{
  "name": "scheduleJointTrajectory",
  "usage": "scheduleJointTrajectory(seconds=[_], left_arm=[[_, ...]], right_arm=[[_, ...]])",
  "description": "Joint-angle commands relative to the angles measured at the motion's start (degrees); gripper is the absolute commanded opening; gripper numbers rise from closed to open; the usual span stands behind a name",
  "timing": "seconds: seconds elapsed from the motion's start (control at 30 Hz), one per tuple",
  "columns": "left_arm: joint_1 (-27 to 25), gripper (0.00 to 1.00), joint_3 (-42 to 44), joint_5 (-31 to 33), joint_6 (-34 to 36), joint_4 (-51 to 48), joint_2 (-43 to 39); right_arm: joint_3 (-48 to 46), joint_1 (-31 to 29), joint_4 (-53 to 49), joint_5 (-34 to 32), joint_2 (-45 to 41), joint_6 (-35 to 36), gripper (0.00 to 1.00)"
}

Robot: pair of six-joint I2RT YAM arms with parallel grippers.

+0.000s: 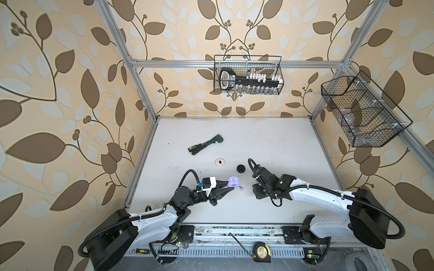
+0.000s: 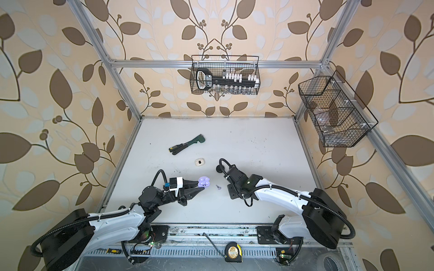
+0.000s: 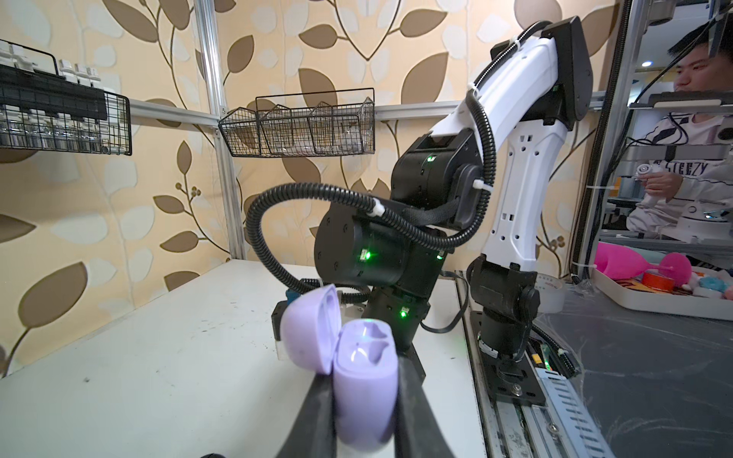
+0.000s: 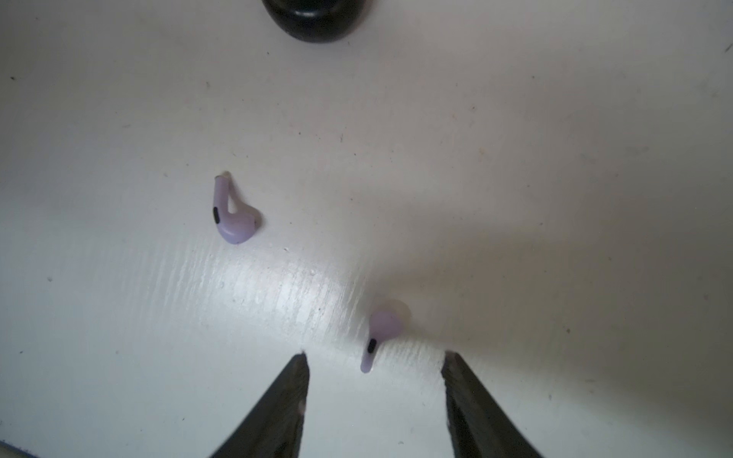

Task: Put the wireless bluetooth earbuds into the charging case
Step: 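Move the right gripper down over a small lilac earbud on the table, then close the right gripper on the lilac earbud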

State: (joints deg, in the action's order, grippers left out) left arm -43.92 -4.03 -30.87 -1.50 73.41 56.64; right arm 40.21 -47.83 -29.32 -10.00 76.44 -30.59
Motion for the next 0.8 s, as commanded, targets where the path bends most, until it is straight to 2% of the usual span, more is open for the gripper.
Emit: scheduleJointTrajectory(seconds=[0.0,0.77], left_arm=[[-0.4,0.00,-0.2,0.4,1.1,1.4,-1.5],[-0.4,0.00,-0.9,-0.9,1.8,-2.0,-3.6]], right_arm=[[-0.4,0.2,1.0,1.3,1.6,-0.3,0.52],[0.0,-1.2,1.4,-0.2,6.7,-0.6,0.43]])
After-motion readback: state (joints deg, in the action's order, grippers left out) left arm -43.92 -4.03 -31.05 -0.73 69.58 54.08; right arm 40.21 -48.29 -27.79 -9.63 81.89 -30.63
